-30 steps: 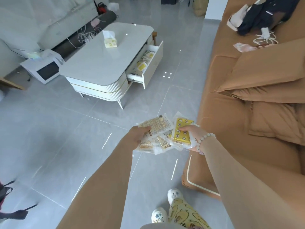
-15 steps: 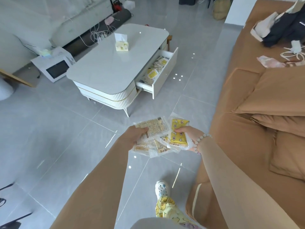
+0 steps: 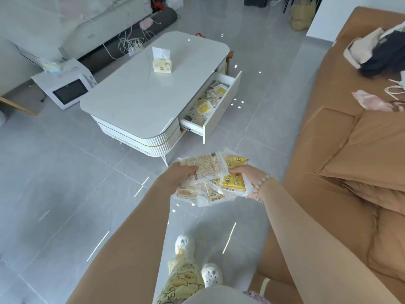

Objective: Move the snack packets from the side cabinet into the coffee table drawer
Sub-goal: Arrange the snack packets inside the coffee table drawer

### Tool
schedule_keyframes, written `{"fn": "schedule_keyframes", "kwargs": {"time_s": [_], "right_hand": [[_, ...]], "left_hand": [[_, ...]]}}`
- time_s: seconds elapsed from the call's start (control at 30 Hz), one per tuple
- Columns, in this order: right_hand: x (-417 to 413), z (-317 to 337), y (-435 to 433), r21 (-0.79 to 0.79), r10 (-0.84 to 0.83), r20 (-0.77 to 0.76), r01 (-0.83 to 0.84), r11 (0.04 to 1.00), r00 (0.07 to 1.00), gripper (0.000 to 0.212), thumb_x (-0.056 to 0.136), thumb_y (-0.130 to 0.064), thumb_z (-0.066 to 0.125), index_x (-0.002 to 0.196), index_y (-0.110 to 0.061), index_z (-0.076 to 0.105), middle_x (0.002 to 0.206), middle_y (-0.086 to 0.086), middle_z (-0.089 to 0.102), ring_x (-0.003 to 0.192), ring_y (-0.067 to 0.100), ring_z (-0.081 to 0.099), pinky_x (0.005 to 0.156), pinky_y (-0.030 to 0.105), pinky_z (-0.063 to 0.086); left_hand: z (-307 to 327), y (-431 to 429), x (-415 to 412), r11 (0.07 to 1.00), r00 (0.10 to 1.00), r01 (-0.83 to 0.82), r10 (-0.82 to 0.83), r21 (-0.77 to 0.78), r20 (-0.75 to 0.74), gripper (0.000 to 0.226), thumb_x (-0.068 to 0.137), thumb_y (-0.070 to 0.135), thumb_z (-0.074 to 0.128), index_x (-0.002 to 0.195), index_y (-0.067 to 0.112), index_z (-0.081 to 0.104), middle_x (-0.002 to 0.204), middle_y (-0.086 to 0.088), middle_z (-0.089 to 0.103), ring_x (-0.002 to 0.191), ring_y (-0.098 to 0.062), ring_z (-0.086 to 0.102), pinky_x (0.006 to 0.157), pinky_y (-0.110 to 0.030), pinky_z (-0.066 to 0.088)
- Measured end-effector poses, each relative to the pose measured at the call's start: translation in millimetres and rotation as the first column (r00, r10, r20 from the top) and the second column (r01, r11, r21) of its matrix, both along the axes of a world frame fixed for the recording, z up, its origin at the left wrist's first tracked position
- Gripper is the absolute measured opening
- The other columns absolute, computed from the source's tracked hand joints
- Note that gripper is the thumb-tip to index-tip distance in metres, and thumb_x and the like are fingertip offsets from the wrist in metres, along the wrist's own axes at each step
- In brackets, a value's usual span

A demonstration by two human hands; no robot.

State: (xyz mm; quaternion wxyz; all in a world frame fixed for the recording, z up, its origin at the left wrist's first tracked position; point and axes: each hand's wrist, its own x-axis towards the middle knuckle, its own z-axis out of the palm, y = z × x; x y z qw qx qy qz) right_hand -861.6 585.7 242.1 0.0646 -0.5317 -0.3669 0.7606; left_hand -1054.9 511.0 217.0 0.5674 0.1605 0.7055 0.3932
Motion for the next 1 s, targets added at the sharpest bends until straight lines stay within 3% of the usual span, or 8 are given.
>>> {"fn": "schedule_keyframes", "kwargs": {"time_s": [0.07,0.17,0.3,0.43,0.6,0.7,0.9,1.0], "right_hand": [[-15,-3,14,-0.01,-0.003,0.031,0.004,1.0,1.0,0.012,0.092,-0.011,0.054,0.086,-0.012,0.064,0.063,0.001,0.071,0.06,0.015,0.067,0.068,0.03,0.053],[-41,-7,35,-0.029,-0.035,0.047,0.037,0.999,0.998,0.015,0.093,-0.01,0.053,0.082,-0.012,0.062,0.056,0.0,0.069,0.049,0.013,0.066,0.054,0.023,0.053],[-83,-8,74,-0.066,-0.087,0.053,0.09,0.994,0.995,0.011,0.091,-0.01,0.055,0.083,-0.012,0.062,0.058,0.001,0.069,0.057,0.016,0.067,0.068,0.029,0.052],[-126,-7,119,-0.085,-0.098,0.083,0.105,0.991,0.992,0.008,0.09,-0.013,0.058,0.083,-0.013,0.062,0.059,0.0,0.069,0.057,0.015,0.067,0.07,0.03,0.051],[-151,-14,172,-0.105,-0.161,0.042,0.165,0.981,0.986,0.008,0.091,-0.014,0.058,0.087,-0.011,0.064,0.084,0.005,0.069,0.079,0.021,0.064,0.093,0.039,0.047],[-152,-16,200,-0.101,-0.189,0.067,0.196,0.975,0.98,0.008,0.09,-0.016,0.058,0.087,-0.013,0.064,0.077,0.003,0.071,0.079,0.021,0.065,0.081,0.035,0.05],[-135,-17,259,-0.087,-0.258,0.075,0.264,0.961,0.963,0.011,0.09,-0.017,0.058,0.097,-0.013,0.066,0.118,0.009,0.066,0.116,0.027,0.059,0.108,0.042,0.038],[-140,-21,291,-0.108,-0.246,0.017,0.246,0.963,0.969,0.014,0.094,-0.011,0.052,0.097,-0.009,0.065,0.105,0.011,0.07,0.107,0.03,0.062,0.107,0.044,0.039]], "left_hand": [[-7,13,-13,1.0,1.0,0.009,-0.009,-0.019,0.0,0.034,0.092,0.011,0.059,0.124,0.0,0.056,0.111,-0.012,0.067,0.091,-0.022,0.064,0.081,-0.032,0.053],[-12,38,-38,0.999,0.999,0.032,-0.031,-0.029,0.032,0.029,0.093,0.01,0.058,0.121,0.001,0.057,0.098,-0.006,0.068,0.08,-0.016,0.064,0.071,-0.026,0.054],[-9,82,-81,0.998,0.998,0.039,-0.037,-0.039,0.058,0.023,0.094,0.011,0.057,0.116,0.004,0.059,0.088,-0.001,0.066,0.074,-0.013,0.062,0.048,-0.017,0.052],[-11,130,-124,0.998,0.998,0.032,-0.029,-0.055,0.052,0.025,0.093,0.013,0.059,0.116,0.003,0.059,0.088,0.0,0.066,0.074,-0.011,0.062,0.044,-0.017,0.049],[-15,194,-155,0.994,0.997,0.081,-0.079,-0.075,0.025,0.032,0.09,0.013,0.063,0.12,0.003,0.058,0.104,-0.01,0.068,0.087,-0.022,0.066,0.076,-0.034,0.055],[-16,231,-159,0.99,0.991,0.131,-0.129,-0.059,0.042,0.036,0.088,0.013,0.064,0.122,0.004,0.057,0.115,-0.014,0.066,0.104,-0.031,0.064,0.095,-0.047,0.05],[-20,303,-148,0.969,0.969,0.242,-0.238,-0.05,0.069,0.021,0.091,0.014,0.062,0.111,0.006,0.062,0.104,-0.009,0.068,0.09,-0.025,0.066,0.083,-0.037,0.053],[-25,336,-151,0.967,0.966,0.251,-0.247,-0.049,0.08,0.022,0.092,0.012,0.06,0.113,0.007,0.062,0.108,-0.01,0.067,0.096,-0.026,0.065,0.084,-0.037,0.053]]}}
